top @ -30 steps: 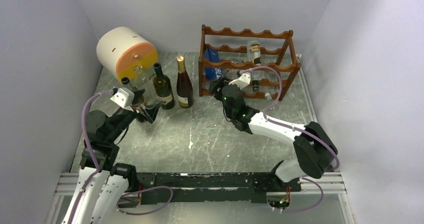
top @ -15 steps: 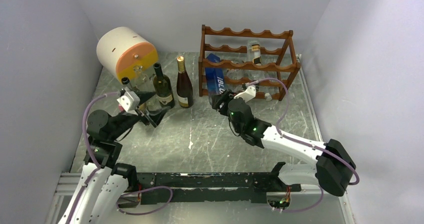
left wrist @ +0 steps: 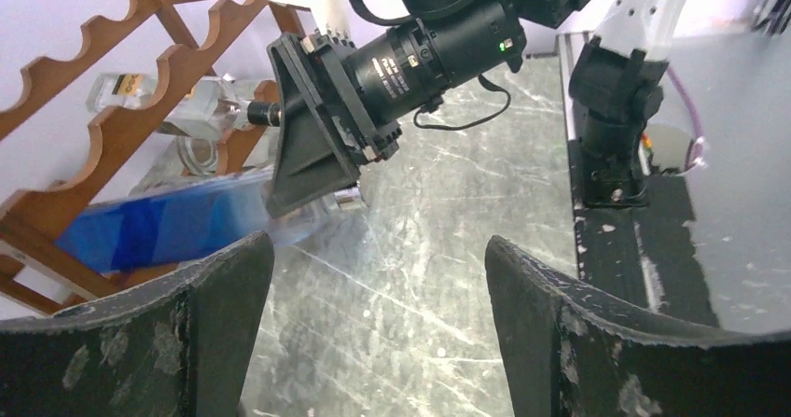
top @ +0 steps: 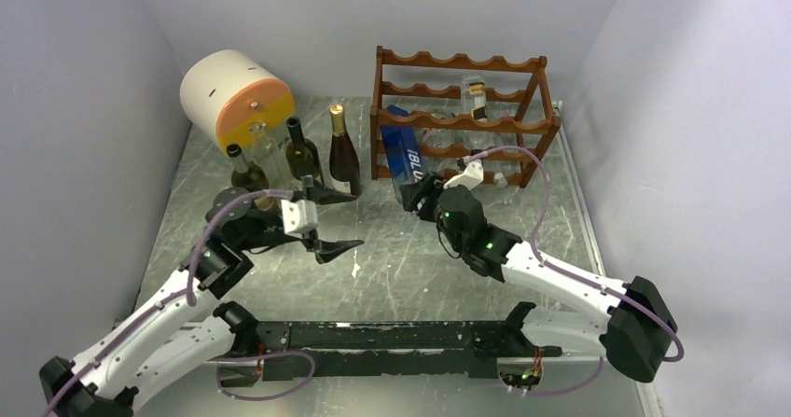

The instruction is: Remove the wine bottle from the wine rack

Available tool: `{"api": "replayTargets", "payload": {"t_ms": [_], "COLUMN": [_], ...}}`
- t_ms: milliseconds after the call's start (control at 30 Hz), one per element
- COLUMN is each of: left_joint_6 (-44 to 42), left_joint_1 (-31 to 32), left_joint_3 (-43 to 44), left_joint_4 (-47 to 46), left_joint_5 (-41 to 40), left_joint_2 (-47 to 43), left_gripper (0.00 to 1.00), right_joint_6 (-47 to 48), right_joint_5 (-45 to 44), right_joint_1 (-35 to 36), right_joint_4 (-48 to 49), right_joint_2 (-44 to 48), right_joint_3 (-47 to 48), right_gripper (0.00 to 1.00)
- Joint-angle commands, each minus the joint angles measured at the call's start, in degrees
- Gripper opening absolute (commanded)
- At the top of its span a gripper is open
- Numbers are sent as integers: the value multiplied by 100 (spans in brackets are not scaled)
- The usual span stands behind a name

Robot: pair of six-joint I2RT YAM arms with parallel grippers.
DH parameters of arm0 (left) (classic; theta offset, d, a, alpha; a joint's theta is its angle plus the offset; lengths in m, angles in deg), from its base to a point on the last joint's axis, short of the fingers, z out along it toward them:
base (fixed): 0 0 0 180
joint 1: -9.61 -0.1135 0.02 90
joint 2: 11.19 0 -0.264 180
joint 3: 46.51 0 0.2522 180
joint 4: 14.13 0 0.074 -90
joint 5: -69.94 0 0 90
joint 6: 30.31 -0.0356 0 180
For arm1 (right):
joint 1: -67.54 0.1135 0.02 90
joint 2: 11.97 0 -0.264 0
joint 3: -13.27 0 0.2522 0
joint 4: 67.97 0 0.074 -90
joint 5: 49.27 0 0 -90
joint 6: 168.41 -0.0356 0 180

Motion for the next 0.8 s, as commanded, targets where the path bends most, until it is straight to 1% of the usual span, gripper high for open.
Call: {"api": "replayTargets", "payload": {"t_ms": [0,67,167,267,433,567,700,767], "left_joint_6": [-1734,-2487,-3577,-4436,-5381,-6064,-6802,-7137], "left_joint_1": [596,790,1094,1331,1437,1483,1528,1530], "left_joint_3": [451,548,631,893,1314,1399,1527,1539], "left_joint_4": [772,811,707,616,274,-420,-935,-1280], "left_joint_5": [-1101,-1545,-2482,-3072,-3371,-3545,-3784,-3913], "left_joint_2": [414,631,1043,1660,2678,3340,4017,4329], "left_gripper": [87,89,92,91,90,92,93,97], "right_joint_6": [-145,-114,31,88,123,265,223,129], "right_joint_5": [238,233,254,241,562,694,958,1163], "right_joint_1": [3,-2,-22,-45,-229,-314,-430,-511], "right_joint_4": [66,121,57,-64,-153,-485,-506,-504], "right_joint_2": [209,273,322,339,422,484,562,554], "right_joint_3": [-319,-387,-275,-151,-55,137,90,56], "right_gripper": [13,13,13,13,13,13,13,13]}}
